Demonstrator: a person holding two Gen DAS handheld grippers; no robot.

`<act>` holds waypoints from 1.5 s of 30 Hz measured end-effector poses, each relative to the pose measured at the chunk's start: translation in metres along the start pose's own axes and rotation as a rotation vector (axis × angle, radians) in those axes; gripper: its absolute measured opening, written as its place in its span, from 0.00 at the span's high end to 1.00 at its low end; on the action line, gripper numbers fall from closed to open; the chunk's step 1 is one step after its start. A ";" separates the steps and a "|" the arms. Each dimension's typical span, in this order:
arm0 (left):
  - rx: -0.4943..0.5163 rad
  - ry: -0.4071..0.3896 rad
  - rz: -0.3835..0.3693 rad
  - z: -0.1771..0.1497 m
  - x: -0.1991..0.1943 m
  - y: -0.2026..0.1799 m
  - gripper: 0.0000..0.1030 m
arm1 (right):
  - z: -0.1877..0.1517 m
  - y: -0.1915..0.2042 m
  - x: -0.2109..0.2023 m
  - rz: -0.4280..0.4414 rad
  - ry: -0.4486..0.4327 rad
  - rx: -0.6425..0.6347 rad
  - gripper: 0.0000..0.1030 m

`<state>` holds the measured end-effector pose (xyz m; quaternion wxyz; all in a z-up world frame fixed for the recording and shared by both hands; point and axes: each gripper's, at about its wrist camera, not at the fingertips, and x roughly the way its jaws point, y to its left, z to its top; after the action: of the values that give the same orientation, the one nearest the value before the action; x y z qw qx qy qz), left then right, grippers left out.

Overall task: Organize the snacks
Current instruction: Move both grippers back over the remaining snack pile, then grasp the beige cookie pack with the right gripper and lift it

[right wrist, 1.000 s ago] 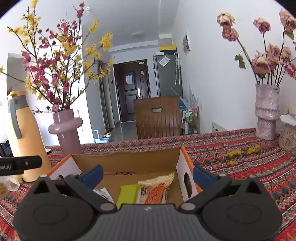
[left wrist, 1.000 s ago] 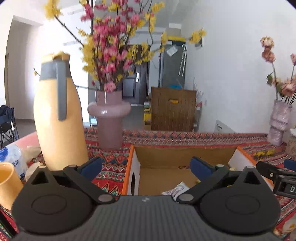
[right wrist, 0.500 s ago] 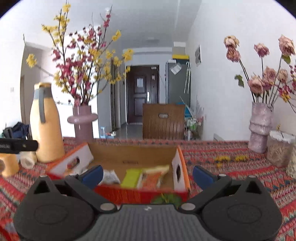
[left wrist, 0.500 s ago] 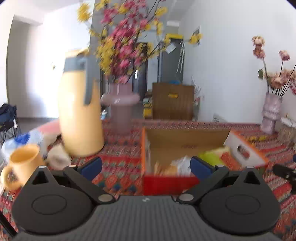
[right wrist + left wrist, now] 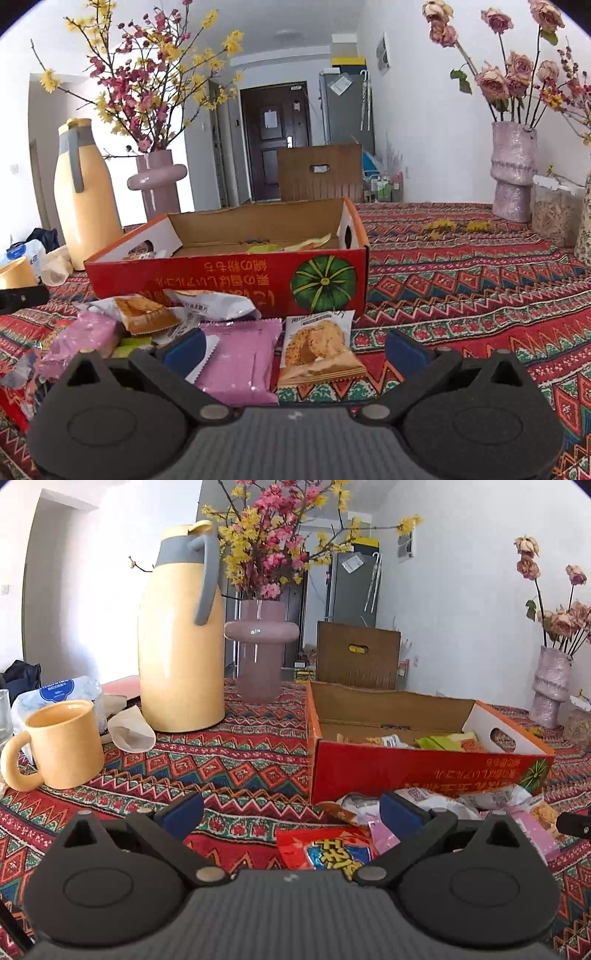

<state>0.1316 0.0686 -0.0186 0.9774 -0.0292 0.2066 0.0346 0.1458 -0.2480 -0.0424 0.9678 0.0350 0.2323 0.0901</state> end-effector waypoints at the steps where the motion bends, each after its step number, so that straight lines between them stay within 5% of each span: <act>1: 0.004 0.003 0.002 0.000 0.001 -0.001 0.00 | 0.001 -0.001 0.002 0.004 0.010 0.004 0.00; 26: -0.012 0.007 -0.022 -0.003 0.001 0.001 0.00 | 0.002 -0.002 0.015 -0.025 0.087 0.014 0.00; 36: -0.025 0.007 -0.025 -0.003 0.001 0.003 0.00 | 0.028 -0.014 0.053 -0.148 0.216 -0.048 0.00; 45: -0.028 0.010 -0.026 -0.004 0.001 0.003 0.00 | 0.028 -0.017 0.090 -0.134 0.298 -0.033 0.00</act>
<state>0.1308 0.0714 -0.0225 0.9762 -0.0456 0.2106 0.0245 0.2400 -0.2485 -0.0596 0.9270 -0.0103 0.3734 0.0336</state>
